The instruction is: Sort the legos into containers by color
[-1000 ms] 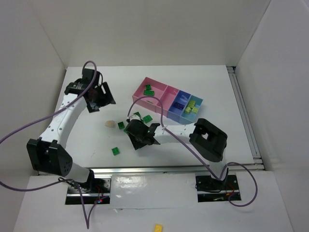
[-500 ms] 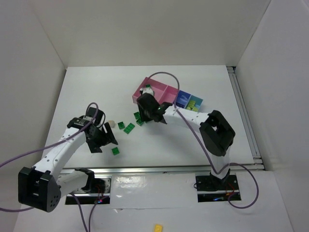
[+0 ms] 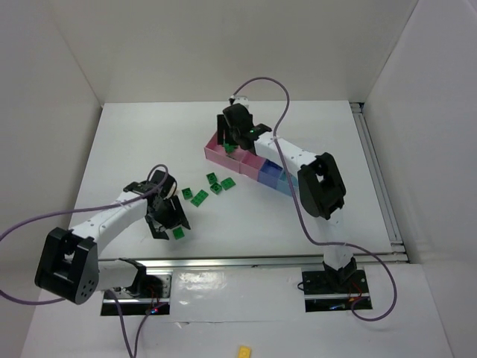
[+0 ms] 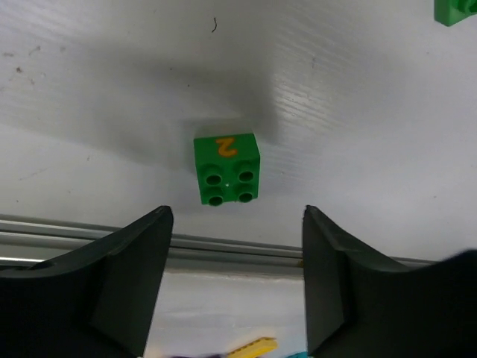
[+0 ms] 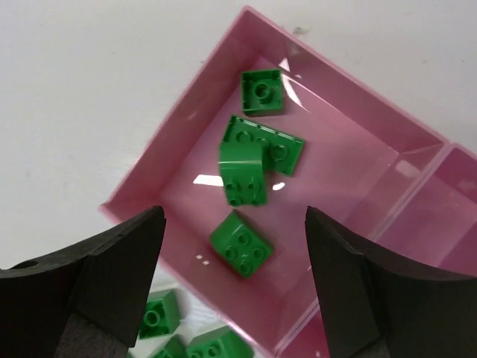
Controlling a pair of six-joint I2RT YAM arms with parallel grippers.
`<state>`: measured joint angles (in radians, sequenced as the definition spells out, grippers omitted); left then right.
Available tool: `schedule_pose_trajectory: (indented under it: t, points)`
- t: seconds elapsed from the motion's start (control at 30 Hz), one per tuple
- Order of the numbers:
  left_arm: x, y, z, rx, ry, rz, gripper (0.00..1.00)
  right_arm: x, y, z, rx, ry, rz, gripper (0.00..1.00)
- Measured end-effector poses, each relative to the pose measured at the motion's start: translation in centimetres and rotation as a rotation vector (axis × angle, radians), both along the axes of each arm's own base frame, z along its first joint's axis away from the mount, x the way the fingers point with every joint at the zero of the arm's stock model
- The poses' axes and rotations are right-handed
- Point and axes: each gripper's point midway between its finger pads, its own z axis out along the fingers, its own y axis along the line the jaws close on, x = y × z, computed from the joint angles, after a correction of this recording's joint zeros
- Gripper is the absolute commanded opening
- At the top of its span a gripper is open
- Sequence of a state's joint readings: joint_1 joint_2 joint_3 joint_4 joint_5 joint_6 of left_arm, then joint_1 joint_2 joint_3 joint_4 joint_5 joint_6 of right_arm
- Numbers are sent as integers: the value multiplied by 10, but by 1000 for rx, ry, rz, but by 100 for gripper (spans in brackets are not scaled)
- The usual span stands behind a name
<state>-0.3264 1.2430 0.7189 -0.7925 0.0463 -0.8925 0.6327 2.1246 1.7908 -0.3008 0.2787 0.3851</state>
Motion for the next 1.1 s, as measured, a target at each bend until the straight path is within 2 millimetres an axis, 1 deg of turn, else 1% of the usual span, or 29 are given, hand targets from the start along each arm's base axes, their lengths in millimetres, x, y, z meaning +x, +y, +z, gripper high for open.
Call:
schedule_pose_trajectory:
  t: [0.03, 0.07, 0.1, 0.2, 0.27, 0.3, 0.37, 0.47, 0.53, 0.57, 0.63, 0.7, 0.77, 0.87, 0.93, 1.0, 1.03, 1.07, 1.1]
  points:
    - [1, 0, -2, 3, 4, 1, 71, 5, -2, -3, -3, 2, -6, 86]
    - [2, -1, -6, 9, 10, -3, 71, 6, -4, -6, -8, 9, -11, 86]
    - [4, -1, -9, 14, 15, -8, 70, 6, -10, -11, -20, 26, -17, 88]
    - [7, -2, -15, 22, 23, -12, 64, 2, -21, -11, -27, 33, -31, 88]
    - [9, -3, -18, 25, 24, -13, 57, -4, -28, -9, -29, 41, -39, 88]
    - [10, -3, -20, 26, 25, -13, 55, -6, -32, -6, -27, 39, -42, 88]
    - [13, -4, -24, 29, 31, -16, 47, -13, -37, 3, -20, 33, -47, 88]
    - [18, -6, -28, 36, 49, -38, 32, -20, -45, 25, 1, 5, -54, 88]
    - [28, -10, -26, 35, 40, -58, 26, -26, -51, 40, 16, -15, -58, 88]
    - [36, -13, -24, 32, 31, -71, 21, -31, -56, 46, 22, -21, -60, 88]
    - [54, -20, -16, 19, -4, -86, 20, -38, -64, 57, 34, -34, -68, 88]
    - [77, -28, -2, 5, -58, -103, 20, -44, -72, 65, 44, -44, -76, 88]
    - [102, -38, 19, -15, -120, -121, 20, -51, -80, 66, 45, -43, -82, 88]
    - [149, -55, 58, -45, -235, -147, 20, -67, -89, 56, 36, -14, -85, 88]
    - [186, -68, 83, -64, -317, -160, 20, -77, -94, 43, 29, 17, -82, 88]
    - [219, -80, 102, -73, -368, -173, 21, -86, -96, 31, 20, 49, -75, 88]
    - [238, -87, 111, -81, -400, -175, 21, -91, -96, 25, 15, 62, -68, 88]
    - [257, -93, 117, -88, -428, -177, 25, -98, -95, 20, 7, 77, -61, 87]
    - [272, -99, 119, -94, -441, -181, 30, -105, -92, 16, -1, 86, -47, 87]
